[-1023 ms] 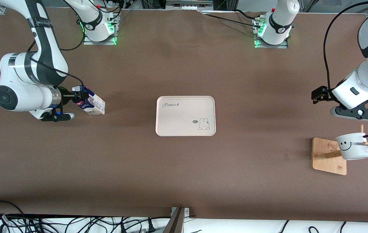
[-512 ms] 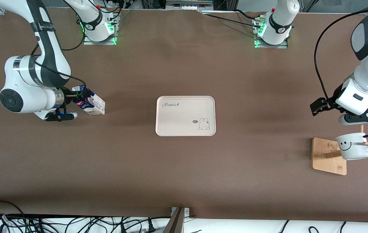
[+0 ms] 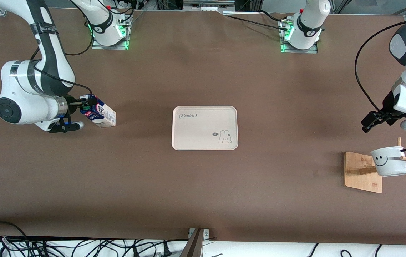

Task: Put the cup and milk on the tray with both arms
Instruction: 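Lift the carton with the right gripper while the left gripper grasps the mug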

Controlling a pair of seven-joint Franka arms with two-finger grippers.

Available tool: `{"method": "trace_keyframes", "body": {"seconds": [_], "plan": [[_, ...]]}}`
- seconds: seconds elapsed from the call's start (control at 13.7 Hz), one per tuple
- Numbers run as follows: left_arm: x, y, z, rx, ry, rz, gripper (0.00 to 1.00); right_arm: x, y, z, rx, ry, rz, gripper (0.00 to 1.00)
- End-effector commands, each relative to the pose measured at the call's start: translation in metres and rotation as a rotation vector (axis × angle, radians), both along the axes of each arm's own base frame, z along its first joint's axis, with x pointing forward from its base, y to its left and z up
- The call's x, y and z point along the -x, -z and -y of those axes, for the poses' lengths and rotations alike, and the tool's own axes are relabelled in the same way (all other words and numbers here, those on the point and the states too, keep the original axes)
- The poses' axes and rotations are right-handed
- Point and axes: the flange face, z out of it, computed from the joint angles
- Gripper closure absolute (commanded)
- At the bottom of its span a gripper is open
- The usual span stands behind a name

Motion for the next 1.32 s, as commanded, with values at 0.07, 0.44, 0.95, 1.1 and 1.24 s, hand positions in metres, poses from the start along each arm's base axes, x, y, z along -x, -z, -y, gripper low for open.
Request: {"method": "trace_keyframes", "body": {"seconds": [0.07,0.44,0.95,1.1,1.24], "plan": [[-0.019,0.031,-0.002,0.146,-0.129,0.083,0.0,0.005,-0.007,0.004,-0.024,-0.009,-0.003,0.48],[-0.058,0.039,-0.012,0.141,-0.122,0.134,0.0,0.004,-0.01,0.003,-0.025,-0.011,0.003,0.58],[-0.079,0.036,-0.023,0.123,-0.076,0.158,0.08,0.0,-0.044,-0.001,-0.03,-0.025,0.008,0.69],[-0.079,0.04,-0.024,0.126,-0.079,0.153,0.24,0.005,-0.066,-0.003,-0.038,-0.027,0.015,0.69],[-0.078,0.04,-0.026,0.129,-0.088,0.149,0.61,0.008,-0.075,-0.006,-0.042,-0.024,0.019,0.69]]}}
